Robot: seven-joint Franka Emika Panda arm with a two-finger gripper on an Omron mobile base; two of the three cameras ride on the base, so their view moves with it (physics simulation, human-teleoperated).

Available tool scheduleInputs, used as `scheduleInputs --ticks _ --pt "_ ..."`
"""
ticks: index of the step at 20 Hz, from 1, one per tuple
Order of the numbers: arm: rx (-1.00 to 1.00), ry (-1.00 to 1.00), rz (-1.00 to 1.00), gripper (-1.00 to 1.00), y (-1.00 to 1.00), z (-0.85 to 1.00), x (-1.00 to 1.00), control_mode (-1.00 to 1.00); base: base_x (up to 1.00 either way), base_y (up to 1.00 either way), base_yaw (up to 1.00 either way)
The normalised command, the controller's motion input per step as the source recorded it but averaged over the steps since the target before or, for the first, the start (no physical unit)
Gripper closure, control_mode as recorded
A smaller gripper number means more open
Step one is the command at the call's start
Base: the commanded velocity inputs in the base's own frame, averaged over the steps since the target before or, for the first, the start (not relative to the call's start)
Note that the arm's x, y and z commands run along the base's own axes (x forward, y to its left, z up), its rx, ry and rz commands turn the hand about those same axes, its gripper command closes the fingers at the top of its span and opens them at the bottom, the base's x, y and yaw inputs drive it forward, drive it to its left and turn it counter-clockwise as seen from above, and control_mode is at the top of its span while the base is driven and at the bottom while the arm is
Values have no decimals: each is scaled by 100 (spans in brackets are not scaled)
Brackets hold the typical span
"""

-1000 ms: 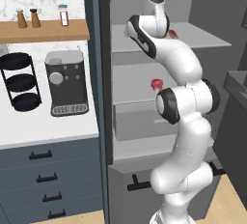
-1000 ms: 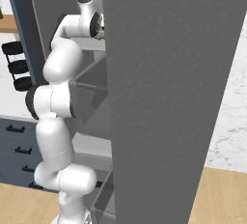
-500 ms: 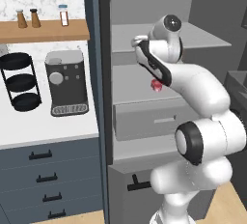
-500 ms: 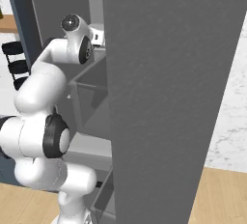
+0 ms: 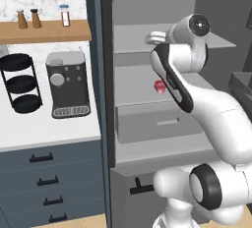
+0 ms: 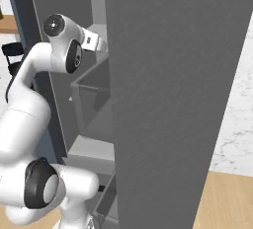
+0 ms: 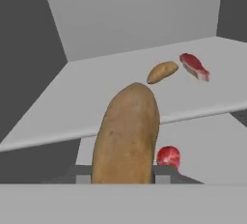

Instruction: Place one sweet potato and one steak in each tupperware on the nearby counter, to pack two identical lunches.

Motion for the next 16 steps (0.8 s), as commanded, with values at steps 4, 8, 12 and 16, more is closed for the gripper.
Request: scheduleInputs --ticks 4,8,12,16 --pt "0 1 -7 100 -20 -12 -100 -100 0 0 0" --pt "-3 7 -1 100 -19 -53 -100 -100 0 0 0" --pt "-5 11 0 100 -23 -61 -100 -100 0 0 0" --pt "-4 4 0 100 -6 -64 -99 -100 0 0 0"
